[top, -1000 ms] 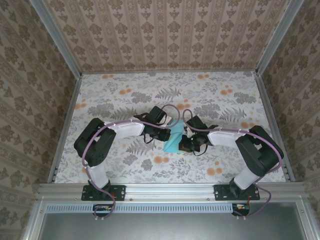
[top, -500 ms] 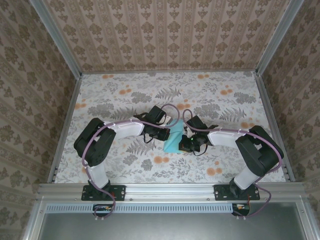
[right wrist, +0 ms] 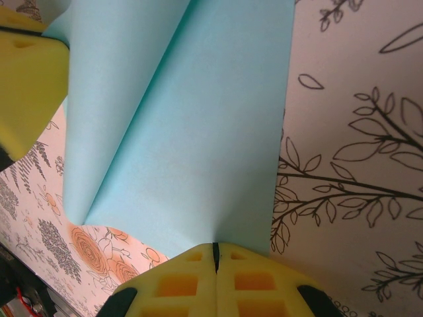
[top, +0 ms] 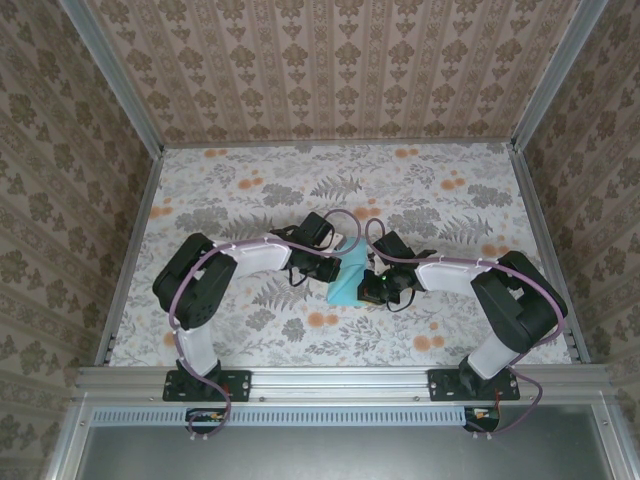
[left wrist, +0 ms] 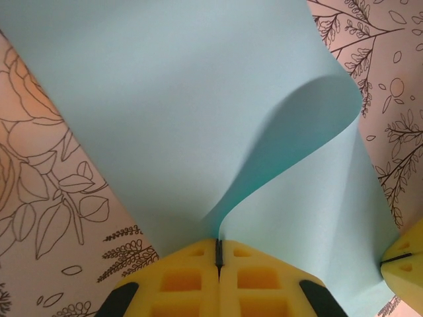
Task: Fold a paper plane with a square sheet of paper (fold left side to right side)
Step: Fold the triangle a second time at the center of the table.
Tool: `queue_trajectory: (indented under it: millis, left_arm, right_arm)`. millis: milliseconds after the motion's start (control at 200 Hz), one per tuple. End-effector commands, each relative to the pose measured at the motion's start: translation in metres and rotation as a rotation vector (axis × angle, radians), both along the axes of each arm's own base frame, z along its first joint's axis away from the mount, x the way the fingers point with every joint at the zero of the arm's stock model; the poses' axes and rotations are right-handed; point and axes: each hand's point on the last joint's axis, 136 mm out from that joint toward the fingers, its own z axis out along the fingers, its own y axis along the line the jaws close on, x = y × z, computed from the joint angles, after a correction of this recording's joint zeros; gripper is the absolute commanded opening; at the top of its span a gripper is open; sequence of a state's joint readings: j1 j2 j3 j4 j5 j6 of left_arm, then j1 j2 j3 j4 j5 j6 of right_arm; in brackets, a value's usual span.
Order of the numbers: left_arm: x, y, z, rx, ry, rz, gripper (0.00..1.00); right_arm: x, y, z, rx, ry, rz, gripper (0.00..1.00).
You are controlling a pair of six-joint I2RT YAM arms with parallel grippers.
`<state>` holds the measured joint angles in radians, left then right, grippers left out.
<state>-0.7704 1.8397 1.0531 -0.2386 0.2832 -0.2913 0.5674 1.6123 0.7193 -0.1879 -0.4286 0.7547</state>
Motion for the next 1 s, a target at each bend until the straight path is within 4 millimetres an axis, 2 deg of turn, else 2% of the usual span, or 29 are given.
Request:
queue_trajectory:
  millis: [0,300,410,770,995]
  left_arm:
    - [0.005,0.001,-0.003,0.018,-0.008,-0.012,0.03]
    - [-0.001,0.002,-0.01,0.034,0.015,-0.029,0.03]
    - [-0.006,0.002,-0.013,0.045,0.023,-0.041,0.03]
    - [-0.014,0.003,-0.016,0.071,0.028,-0.058,0.03]
    - [-0.014,0.004,-0.016,0.077,0.023,-0.055,0.03]
  right_arm:
    - [-0.031,-0.026,-0.03,-0.139,0.128,0.007,0.01]
    - [-0.029,-0.025,-0.028,-0.134,0.123,0.008,0.01]
    - [-0.023,-0.02,-0.02,-0.088,0.097,0.0,0.01]
    - [0.024,-0.001,0.045,0.219,-0.093,-0.114,0.02]
    - [0.055,0.02,0.057,0.328,-0.132,-0.157,0.01]
